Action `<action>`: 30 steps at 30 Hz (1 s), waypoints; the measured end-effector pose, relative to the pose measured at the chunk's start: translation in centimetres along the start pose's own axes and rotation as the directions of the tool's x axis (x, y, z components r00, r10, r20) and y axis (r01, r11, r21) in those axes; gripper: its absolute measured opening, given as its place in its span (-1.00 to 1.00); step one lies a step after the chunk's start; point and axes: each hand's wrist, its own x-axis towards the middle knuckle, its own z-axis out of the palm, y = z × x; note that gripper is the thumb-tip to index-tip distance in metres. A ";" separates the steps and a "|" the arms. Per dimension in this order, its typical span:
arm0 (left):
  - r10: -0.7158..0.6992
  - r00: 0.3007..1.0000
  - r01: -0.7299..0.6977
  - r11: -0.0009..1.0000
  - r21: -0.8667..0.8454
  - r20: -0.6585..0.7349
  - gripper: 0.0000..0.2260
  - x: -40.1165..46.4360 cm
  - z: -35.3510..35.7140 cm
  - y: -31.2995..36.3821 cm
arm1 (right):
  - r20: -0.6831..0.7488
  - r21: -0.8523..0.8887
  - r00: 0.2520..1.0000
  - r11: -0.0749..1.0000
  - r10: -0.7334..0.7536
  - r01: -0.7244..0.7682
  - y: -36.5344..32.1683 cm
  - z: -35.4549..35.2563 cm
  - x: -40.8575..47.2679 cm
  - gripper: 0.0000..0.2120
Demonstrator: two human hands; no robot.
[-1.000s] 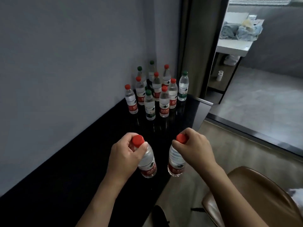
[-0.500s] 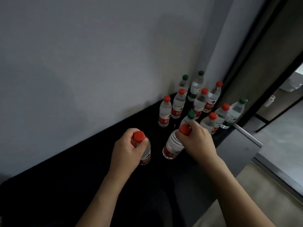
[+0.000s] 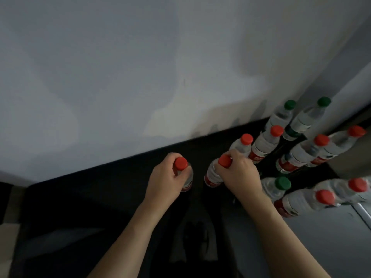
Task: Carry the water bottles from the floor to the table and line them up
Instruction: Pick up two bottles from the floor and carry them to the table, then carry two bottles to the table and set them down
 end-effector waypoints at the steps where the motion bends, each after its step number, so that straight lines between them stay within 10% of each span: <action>1: -0.017 1.000 0.017 1.000 0.003 0.001 -0.83 0.5 0.5 -0.2 | 0.010 0.011 1.000 1.000 0.000 -0.001 0.3 0.3 0.7 -0.83; 20: -0.132 0.987 0.145 0.978 0.151 -0.090 -0.74 2.0 3.0 0.0 | 0.239 0.041 0.970 0.999 -0.041 0.032 -0.5 -0.2 2.8 -0.70; 30: -0.071 0.917 0.216 0.916 0.338 -0.393 -0.54 -6.2 -4.0 -1.1 | -0.102 -0.024 0.934 0.939 -0.343 0.342 -5.9 -2.5 -2.2 -0.52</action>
